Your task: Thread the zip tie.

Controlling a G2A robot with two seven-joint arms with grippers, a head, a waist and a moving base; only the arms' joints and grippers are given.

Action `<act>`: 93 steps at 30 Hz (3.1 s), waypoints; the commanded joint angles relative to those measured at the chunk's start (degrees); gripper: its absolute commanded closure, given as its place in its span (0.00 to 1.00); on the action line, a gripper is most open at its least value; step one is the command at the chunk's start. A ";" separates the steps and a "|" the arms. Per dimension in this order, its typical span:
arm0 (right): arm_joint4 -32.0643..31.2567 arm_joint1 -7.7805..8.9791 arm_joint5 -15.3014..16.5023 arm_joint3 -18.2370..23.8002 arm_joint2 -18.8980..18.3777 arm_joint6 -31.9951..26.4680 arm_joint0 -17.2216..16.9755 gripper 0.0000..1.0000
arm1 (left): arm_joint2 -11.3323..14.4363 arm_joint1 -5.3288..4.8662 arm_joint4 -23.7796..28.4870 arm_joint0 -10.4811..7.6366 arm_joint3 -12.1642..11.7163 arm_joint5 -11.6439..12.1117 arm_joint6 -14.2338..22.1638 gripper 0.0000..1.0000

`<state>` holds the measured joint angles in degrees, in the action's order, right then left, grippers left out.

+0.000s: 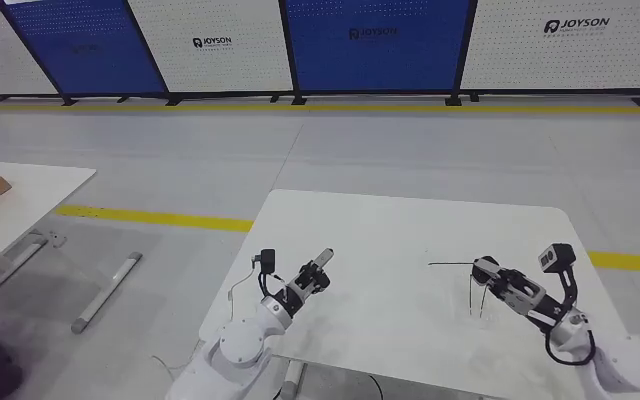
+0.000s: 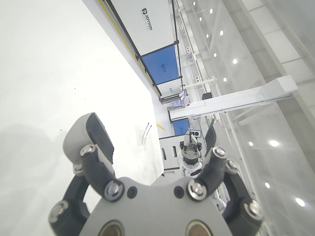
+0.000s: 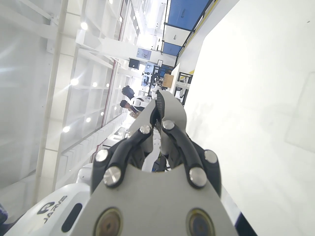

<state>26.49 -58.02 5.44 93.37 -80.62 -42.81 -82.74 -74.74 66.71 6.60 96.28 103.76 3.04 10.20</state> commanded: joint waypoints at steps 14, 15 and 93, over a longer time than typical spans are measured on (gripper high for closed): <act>-5.33 -2.31 -0.62 -1.65 11.68 6.97 3.76 1.00 | 11.26 2.10 -1.14 -7.64 -4.19 -0.10 -3.35 0.00; -5.33 -2.31 -0.62 -1.65 11.68 6.97 3.76 1.00 | 11.26 2.10 -1.14 -7.64 -4.19 -0.10 -3.35 0.00; -2.41 -5.11 6.58 -6.33 18.09 11.52 3.56 1.00 | 21.86 5.80 4.25 -15.90 -14.04 6.01 -4.69 1.00</act>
<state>24.08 -63.13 12.02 87.04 -62.53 -31.29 -79.18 -52.85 72.52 10.95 80.32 89.68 9.09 5.52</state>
